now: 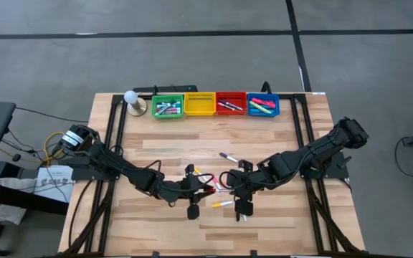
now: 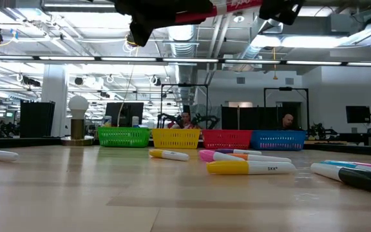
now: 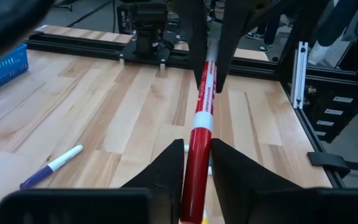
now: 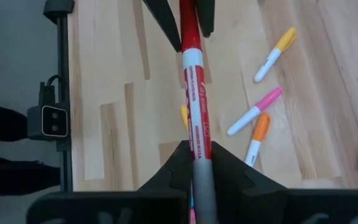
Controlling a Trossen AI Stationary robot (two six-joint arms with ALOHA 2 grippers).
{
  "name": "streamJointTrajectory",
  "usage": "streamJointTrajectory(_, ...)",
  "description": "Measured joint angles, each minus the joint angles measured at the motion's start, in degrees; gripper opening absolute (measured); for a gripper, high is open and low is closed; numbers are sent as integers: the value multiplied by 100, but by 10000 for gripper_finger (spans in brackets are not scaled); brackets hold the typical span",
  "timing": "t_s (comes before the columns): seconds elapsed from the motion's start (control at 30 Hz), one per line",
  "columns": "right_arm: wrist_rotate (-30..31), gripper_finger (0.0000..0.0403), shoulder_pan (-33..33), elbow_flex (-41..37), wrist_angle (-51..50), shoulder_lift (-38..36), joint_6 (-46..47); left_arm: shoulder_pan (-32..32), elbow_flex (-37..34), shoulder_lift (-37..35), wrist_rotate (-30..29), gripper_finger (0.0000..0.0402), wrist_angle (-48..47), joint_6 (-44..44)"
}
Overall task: Pick & Place Markers
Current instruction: Put the red marker pen into the red basket
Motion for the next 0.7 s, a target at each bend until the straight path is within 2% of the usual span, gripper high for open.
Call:
streamJointTrajectory(0.27,-15,21,-30,0,-11,0,-11,97,-2,-90,461,140,-1,-15)
streamJointTrajectory(0.43,-11,21,-134,0,-43,0,-31,127,-2,-425,500,186,-72,270)
streamJointTrajectory(0.57,3,21,-318,0,-132,0,-46,120,-2,-879,512,204,-91,719)
streamJointTrajectory(0.7,57,21,-618,0,-399,0,-89,122,-2,-1346,470,206,-265,774)
